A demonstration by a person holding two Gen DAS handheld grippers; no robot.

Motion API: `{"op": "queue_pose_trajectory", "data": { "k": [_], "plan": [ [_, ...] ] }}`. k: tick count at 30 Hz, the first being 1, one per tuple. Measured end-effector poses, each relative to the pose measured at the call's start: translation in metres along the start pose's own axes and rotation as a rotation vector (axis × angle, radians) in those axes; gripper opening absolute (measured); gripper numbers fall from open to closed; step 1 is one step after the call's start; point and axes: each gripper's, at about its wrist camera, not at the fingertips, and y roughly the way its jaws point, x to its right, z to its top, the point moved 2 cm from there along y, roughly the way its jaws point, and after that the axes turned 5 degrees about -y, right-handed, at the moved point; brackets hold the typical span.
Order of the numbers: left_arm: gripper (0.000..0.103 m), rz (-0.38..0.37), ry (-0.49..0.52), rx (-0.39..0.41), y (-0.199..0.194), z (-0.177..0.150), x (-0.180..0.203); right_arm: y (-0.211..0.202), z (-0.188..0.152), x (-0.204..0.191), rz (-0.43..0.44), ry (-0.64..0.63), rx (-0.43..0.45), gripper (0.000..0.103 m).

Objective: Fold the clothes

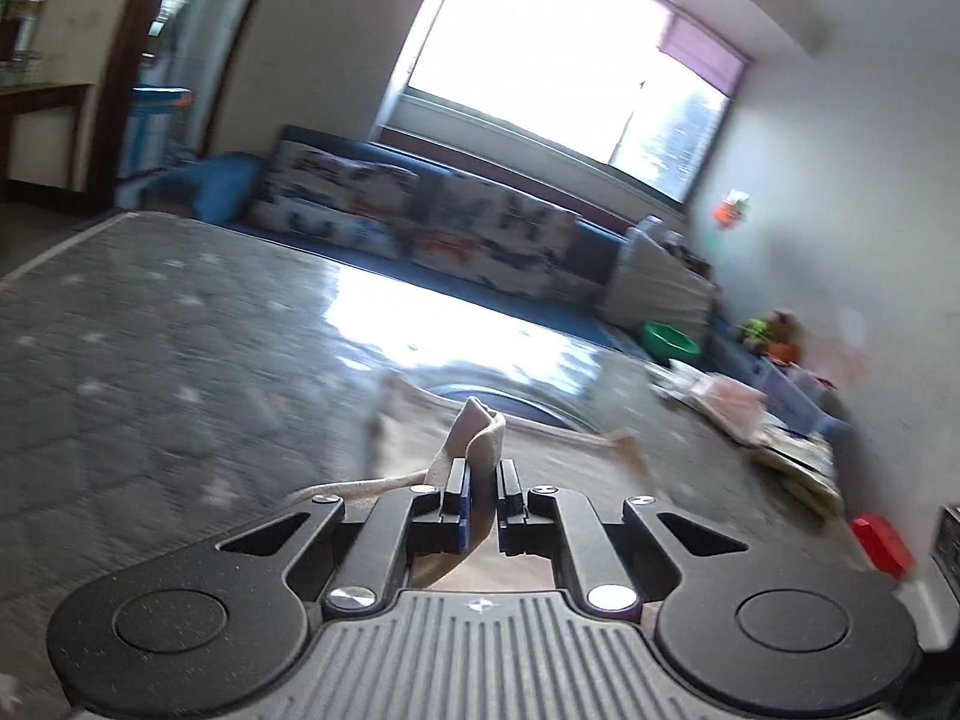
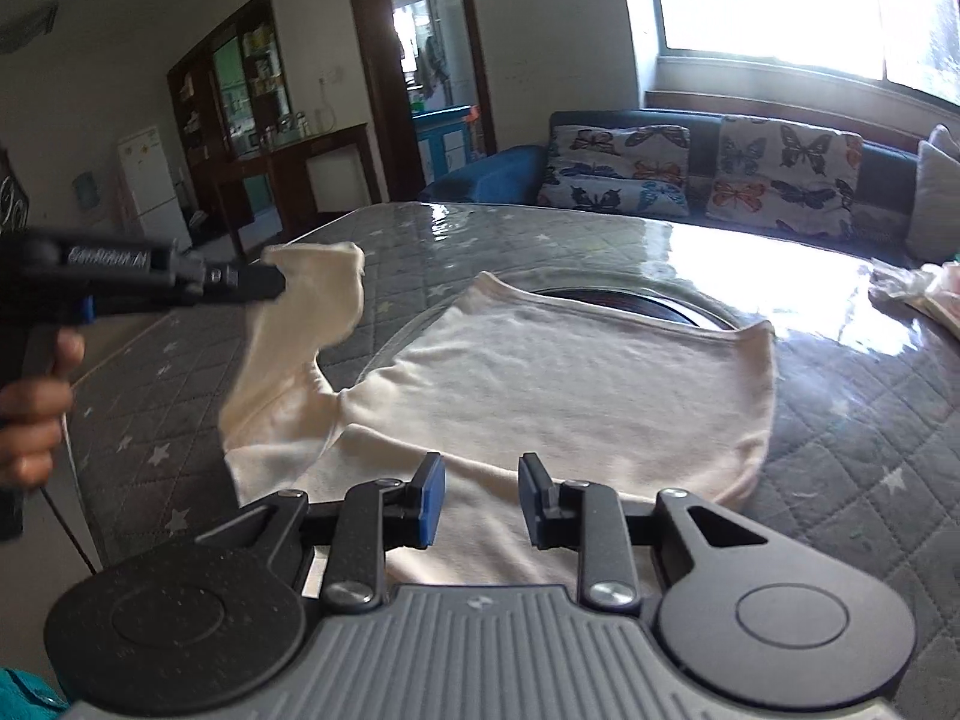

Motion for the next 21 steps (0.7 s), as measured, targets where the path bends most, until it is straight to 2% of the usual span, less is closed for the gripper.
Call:
{"op": "queue_pose_trajectory", "data": {
  "k": [2, 5, 10, 14, 19, 21],
  "plan": [
    [0.009, -0.045, 0.026, -0.033, 0.008, -0.012, 0.016, -0.004, -0.001, 0.010, -0.001, 0.041, 0.001, 0.026],
    [0.009, -0.073, 0.070, -0.101, 0.026, -0.035, 0.034, -0.006, -0.004, 0.019, -0.004, 0.084, -0.003, 0.026],
    [0.009, -0.087, 0.143, -0.202, 0.050, -0.069, 0.049, -0.001, -0.008, 0.034, 0.013, 0.182, -0.018, 0.026],
    [0.010, -0.092, 0.178, -0.251, 0.056, -0.090, 0.053, 0.008, -0.013, 0.039, 0.043, 0.245, -0.043, 0.027],
    [0.020, -0.118, 0.216, -0.251, 0.044, -0.094, 0.052, 0.023, -0.018, 0.033, 0.069, 0.264, -0.096, 0.027],
    [0.031, -0.120, 0.237, -0.238, 0.036, -0.092, 0.050, 0.029, -0.022, 0.029, 0.071, 0.266, -0.116, 0.027]
  ]
}}
